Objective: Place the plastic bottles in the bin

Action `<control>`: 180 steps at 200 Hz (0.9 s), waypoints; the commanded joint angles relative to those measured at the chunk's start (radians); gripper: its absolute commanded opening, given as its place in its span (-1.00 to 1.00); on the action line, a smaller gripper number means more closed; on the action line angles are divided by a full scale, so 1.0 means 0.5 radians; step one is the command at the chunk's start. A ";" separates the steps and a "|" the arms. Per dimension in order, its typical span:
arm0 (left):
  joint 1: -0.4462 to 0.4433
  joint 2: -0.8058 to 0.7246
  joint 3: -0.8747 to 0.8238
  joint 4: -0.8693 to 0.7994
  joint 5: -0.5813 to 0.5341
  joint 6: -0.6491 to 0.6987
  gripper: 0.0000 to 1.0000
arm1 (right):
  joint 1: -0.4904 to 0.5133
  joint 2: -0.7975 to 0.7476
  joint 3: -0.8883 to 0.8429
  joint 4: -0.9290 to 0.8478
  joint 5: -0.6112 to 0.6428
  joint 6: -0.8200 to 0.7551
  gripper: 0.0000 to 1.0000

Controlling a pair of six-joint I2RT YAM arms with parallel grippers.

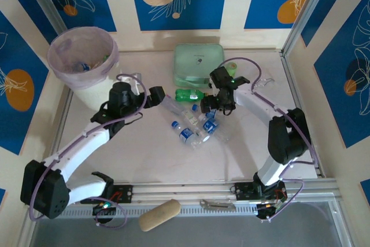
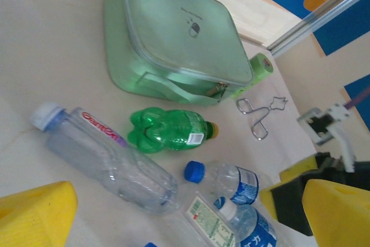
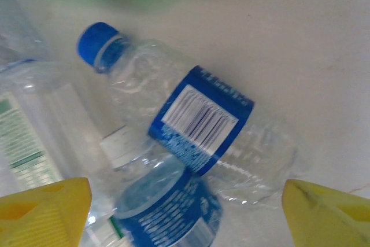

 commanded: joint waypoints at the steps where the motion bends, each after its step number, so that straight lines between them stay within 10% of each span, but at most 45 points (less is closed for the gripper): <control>1: -0.045 0.094 -0.026 0.191 0.001 -0.093 0.99 | 0.023 0.134 0.130 -0.126 0.145 -0.285 0.73; 180: -0.086 0.173 0.020 0.167 0.026 -0.063 0.99 | 0.013 0.607 0.413 -0.056 0.158 -0.534 0.73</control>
